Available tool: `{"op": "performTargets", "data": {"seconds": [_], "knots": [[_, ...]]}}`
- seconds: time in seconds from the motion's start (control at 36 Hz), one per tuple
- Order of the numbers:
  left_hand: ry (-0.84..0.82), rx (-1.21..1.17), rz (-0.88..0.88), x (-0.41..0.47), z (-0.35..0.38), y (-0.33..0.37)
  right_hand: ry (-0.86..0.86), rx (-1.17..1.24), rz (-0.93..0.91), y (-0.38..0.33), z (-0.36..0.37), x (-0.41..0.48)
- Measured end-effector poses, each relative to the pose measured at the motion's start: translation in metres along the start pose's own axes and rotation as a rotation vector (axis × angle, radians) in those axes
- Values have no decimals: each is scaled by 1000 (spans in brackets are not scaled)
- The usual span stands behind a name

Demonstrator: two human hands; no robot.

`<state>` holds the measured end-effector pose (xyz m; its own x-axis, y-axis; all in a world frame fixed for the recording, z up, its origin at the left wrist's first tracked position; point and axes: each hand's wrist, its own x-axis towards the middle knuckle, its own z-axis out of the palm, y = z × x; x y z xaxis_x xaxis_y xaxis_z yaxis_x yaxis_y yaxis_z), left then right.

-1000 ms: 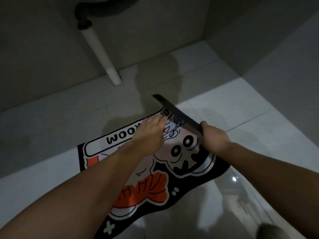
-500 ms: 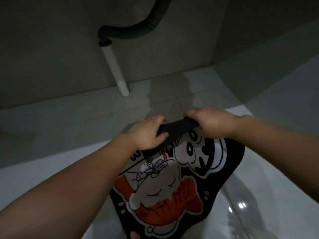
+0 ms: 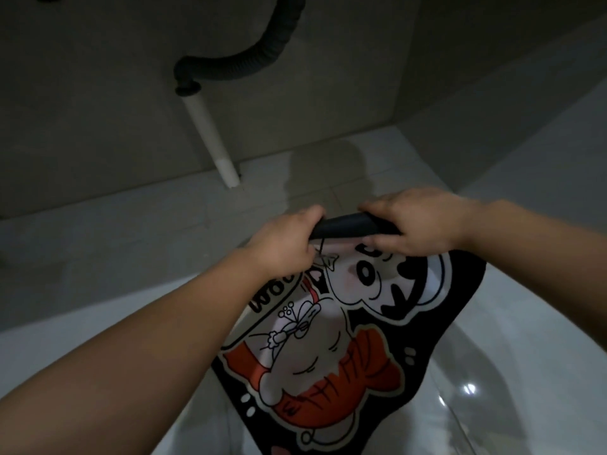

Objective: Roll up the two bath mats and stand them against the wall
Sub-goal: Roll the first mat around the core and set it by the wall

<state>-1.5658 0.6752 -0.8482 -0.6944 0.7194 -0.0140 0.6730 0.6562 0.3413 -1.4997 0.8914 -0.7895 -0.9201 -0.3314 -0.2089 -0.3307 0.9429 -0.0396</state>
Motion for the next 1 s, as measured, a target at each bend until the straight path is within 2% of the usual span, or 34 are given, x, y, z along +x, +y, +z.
{"op": "performTargets", "data": {"seconds": [0.11, 0.33, 0.42, 0.53, 0.64, 0.72, 0.81, 1.0], "knots": [[-131, -15, 32, -10, -11, 5, 41, -47, -42, 5, -5, -3], [-194, 85, -128, -17, -53, 4, 49, -119, -32, 0, -8, 8], [-181, 121, -163, -18, -67, -3, 21, 10, 1, -2, -11, 14], [-180, 126, -156, -22, -86, -11, 152, -79, -43, 3, -20, 18], [-78, 157, -115, -28, -107, -26, 253, -159, -52, 11, -31, 17], [-34, 199, -55, -34, -106, -32, 242, -204, -54, 12, -32, 18], [33, 134, 19, -43, -96, -38, 261, -240, -85, 14, -30, 16], [33, 208, 96, -53, -85, -46, 249, -225, -192, -6, -19, 0]]}}
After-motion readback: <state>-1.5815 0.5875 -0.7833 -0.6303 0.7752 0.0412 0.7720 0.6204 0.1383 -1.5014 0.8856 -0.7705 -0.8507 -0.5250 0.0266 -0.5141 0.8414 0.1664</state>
